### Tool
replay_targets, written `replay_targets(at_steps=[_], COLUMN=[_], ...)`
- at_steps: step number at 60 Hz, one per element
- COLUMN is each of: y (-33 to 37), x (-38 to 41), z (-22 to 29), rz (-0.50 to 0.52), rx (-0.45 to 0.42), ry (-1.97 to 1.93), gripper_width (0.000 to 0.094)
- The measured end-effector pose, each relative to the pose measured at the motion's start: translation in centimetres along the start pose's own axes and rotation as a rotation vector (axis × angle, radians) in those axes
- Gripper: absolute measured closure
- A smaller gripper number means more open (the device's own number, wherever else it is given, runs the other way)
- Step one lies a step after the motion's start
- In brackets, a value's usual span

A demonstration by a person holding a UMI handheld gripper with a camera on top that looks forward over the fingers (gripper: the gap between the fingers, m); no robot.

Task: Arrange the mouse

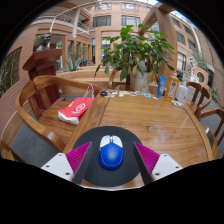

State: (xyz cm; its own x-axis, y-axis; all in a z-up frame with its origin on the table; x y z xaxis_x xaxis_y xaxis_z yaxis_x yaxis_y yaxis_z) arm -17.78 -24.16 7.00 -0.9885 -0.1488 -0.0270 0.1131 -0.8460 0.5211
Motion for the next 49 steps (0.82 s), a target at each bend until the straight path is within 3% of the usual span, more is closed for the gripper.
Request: replay_targets(at_steps=[27,49], y=[12.8,16.6], x=[1.7,2.7], z=[0.8,0.1], rz=[-0.037,-0.044], rx=[-0.07,-0.09], ry=[0.0,0.008], gripper_width=[0.0083,0.008])
Point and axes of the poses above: the point between the fingertips, and its own axes, seen from behind it with the camera up: x to the left, z up, y backward, against the way the camera looks, the point moved 6 cm from there along y, backward, against the way the camera looks, and after that the axes turned 4 degrees about -x, right-handed, at the moved point
